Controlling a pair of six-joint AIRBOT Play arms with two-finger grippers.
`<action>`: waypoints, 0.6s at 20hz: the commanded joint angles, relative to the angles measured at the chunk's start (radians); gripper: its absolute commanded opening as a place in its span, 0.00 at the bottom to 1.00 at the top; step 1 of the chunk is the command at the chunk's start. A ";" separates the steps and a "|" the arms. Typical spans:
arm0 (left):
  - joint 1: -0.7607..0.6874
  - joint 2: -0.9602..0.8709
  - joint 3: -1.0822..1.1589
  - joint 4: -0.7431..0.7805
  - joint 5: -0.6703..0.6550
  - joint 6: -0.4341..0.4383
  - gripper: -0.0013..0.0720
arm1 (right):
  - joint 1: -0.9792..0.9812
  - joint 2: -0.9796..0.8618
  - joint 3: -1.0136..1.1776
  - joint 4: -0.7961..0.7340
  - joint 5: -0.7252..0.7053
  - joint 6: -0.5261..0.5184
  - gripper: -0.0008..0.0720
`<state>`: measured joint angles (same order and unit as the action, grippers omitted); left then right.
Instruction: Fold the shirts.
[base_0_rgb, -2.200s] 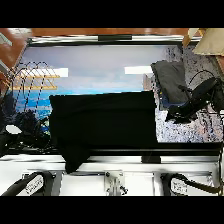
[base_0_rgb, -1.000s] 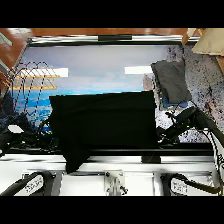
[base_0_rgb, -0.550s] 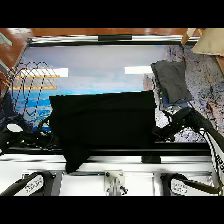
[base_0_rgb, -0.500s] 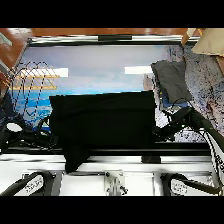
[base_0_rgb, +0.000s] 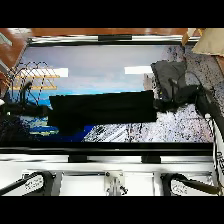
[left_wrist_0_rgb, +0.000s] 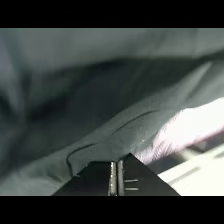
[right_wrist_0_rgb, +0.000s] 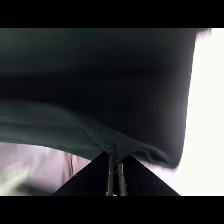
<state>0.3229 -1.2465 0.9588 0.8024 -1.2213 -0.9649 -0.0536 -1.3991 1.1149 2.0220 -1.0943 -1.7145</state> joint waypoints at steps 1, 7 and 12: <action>-0.005 -0.185 0.213 -0.087 0.036 -0.048 0.06 | 0.024 -0.105 0.161 -0.042 0.132 0.072 0.11; -0.032 -0.450 0.455 -0.100 0.035 -0.148 0.06 | 0.038 -0.309 0.286 -0.042 0.183 0.081 0.11; -0.073 -0.539 0.460 -0.100 0.017 -0.151 0.12 | 0.038 -0.361 0.288 -0.040 0.184 0.099 0.16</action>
<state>0.2676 -1.7306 1.3968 0.7063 -1.1912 -1.0973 -0.0185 -1.7290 1.3895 1.9827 -0.9218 -1.6249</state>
